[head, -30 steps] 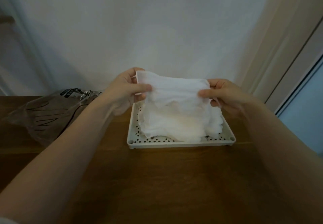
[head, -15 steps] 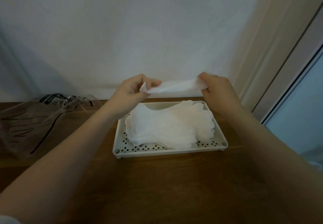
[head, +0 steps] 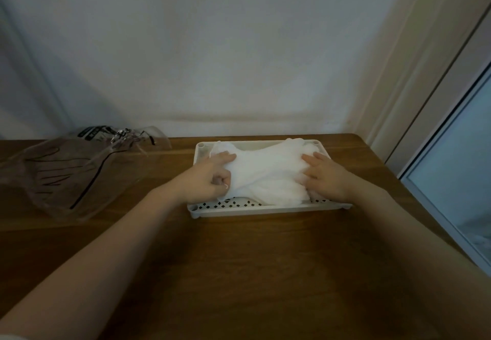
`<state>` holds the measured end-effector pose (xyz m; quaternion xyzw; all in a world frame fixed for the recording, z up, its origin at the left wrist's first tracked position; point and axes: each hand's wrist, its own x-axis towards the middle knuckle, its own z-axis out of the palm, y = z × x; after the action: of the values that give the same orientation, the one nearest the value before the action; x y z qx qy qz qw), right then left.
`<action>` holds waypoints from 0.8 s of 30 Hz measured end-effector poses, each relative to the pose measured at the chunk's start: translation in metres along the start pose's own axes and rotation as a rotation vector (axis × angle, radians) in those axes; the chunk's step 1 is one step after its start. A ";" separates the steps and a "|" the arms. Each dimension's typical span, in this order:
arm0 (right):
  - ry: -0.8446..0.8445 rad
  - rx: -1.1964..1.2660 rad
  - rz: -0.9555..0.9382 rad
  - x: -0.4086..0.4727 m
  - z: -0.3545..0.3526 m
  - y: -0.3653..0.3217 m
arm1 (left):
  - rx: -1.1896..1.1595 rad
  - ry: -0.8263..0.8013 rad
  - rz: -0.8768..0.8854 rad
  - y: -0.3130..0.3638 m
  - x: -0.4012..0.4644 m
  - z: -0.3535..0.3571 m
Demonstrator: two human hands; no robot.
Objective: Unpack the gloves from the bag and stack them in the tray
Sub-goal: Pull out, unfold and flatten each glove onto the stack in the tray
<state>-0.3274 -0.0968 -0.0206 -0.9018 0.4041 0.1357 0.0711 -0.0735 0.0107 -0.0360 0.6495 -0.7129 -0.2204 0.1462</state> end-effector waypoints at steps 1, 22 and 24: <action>-0.027 -0.032 0.024 0.000 0.000 0.001 | 0.013 -0.018 0.004 -0.001 -0.001 0.001; -0.005 -0.035 0.001 0.058 0.007 -0.002 | 0.533 -0.001 -0.108 -0.019 0.053 0.024; -0.033 0.078 0.021 0.058 0.012 0.014 | 0.492 -0.003 -0.111 -0.023 0.052 0.024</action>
<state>-0.3027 -0.1444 -0.0496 -0.8918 0.4171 0.1353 0.1113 -0.0720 -0.0393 -0.0726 0.7034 -0.7085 -0.0489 -0.0300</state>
